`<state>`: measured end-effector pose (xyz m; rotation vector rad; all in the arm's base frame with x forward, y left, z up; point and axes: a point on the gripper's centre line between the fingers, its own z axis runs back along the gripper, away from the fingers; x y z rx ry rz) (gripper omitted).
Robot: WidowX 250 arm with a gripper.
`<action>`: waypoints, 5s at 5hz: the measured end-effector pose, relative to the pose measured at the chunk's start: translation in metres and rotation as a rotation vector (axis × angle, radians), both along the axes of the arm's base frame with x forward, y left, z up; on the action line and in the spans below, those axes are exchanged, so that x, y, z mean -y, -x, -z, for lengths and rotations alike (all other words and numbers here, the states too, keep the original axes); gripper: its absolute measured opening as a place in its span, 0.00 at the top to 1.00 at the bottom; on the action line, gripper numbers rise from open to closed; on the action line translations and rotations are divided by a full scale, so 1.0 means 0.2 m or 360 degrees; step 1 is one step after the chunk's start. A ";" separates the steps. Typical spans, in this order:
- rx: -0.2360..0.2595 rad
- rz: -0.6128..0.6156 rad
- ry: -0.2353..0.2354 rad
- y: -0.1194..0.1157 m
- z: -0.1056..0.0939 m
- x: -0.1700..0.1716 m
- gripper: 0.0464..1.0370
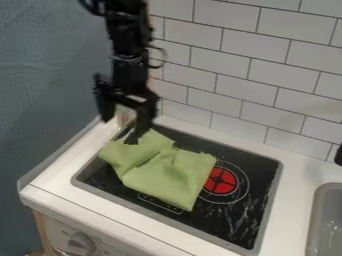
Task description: Unfold the green cloth from left to right
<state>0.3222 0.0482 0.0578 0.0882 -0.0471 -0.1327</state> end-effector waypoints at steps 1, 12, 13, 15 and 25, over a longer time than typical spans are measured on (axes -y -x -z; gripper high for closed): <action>-0.0038 0.0095 0.0046 -0.02 0.07 0.06 0.04; -0.0198 0.0273 0.0212 -0.12 0.38 0.11 0.85; -0.0199 0.0270 0.0210 -0.12 0.38 0.11 0.96; -0.0197 0.0249 0.0216 -0.10 0.36 0.12 0.99; -0.0237 0.0630 0.0322 -0.08 0.31 1.04 0.99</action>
